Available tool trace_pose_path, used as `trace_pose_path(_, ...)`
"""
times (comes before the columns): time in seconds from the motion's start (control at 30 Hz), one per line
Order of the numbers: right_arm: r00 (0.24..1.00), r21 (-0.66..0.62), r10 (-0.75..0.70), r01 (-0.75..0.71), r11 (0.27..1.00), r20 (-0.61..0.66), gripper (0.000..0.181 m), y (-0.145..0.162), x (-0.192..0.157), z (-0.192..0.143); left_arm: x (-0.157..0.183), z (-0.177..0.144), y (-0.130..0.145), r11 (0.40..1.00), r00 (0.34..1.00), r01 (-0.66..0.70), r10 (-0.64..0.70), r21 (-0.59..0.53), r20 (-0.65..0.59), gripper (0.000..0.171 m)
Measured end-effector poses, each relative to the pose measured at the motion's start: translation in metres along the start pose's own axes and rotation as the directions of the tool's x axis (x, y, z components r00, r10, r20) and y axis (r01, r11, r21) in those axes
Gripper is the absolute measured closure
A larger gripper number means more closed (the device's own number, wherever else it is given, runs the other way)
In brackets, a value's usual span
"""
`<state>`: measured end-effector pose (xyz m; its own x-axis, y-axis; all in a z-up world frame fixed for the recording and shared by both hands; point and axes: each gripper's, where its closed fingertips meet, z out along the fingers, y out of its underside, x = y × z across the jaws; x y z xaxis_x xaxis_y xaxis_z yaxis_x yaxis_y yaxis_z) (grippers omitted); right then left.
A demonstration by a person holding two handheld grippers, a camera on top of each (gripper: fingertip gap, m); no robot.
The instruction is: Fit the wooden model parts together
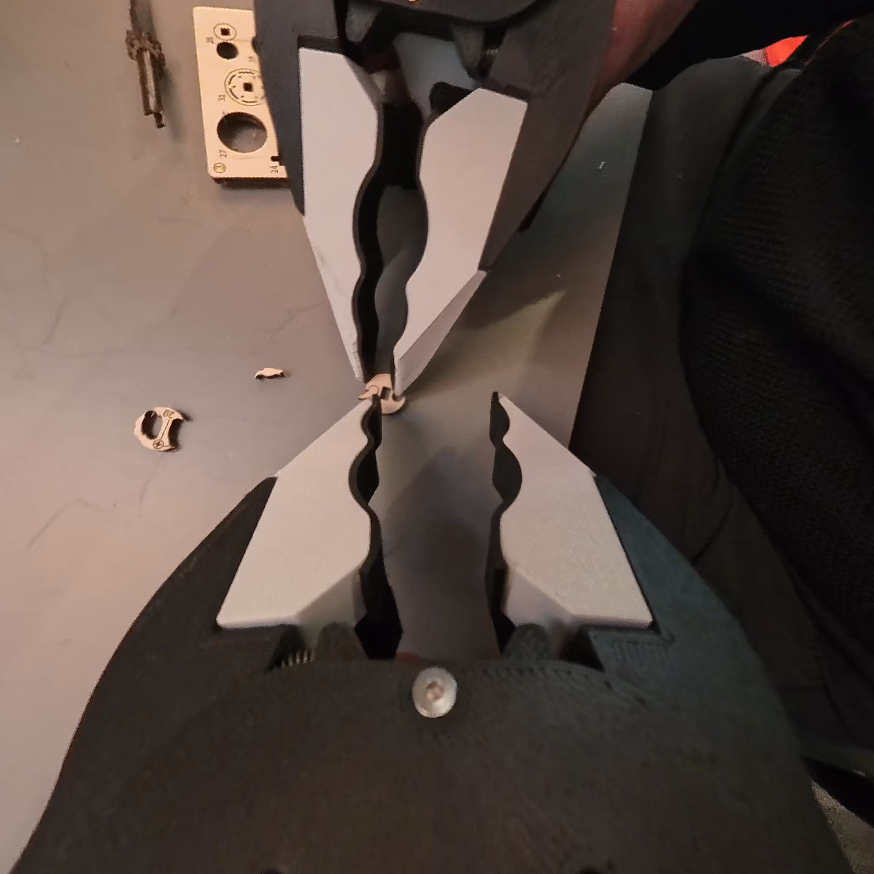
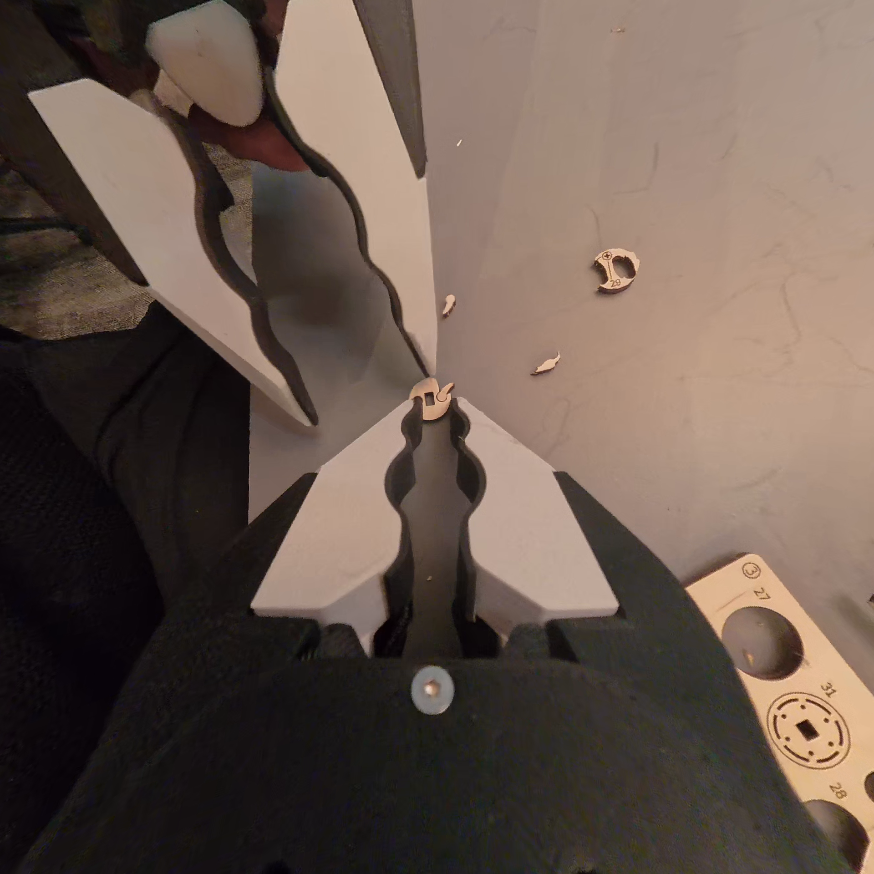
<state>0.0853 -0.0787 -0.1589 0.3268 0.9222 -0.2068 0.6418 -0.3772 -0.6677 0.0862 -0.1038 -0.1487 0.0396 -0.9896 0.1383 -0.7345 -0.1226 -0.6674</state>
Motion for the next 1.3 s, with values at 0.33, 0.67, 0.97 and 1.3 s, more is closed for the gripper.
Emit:
trace_pose_path(0.33,1.0,-0.003,0.008,-0.008,1.0,0.004,0.166,0.0,0.0,-0.003,-0.002,0.002,0.004,1.0,1.0,0.001,-0.001,-0.019,0.016,0.127)
trace_pose_path(0.67,1.0,0.004,0.001,-0.001,1.0,0.002,0.169,-0.001,-0.003,-0.008,-0.015,-0.017,0.011,0.999,0.995,0.039,-0.037,-0.015,0.091,0.128)
trace_pose_path(0.97,1.0,0.007,0.018,-0.018,1.0,-0.016,0.169,0.004,-0.002,-0.019,-0.048,-0.033,0.027,0.997,0.979,0.026,-0.011,-0.069,0.202,0.144)
trace_pose_path(1.3,0.999,0.022,0.021,-0.02,1.0,-0.033,0.174,0.004,-0.004,-0.029,-0.041,-0.014,0.029,0.993,0.987,-0.05,0.065,-0.103,0.148,0.165)
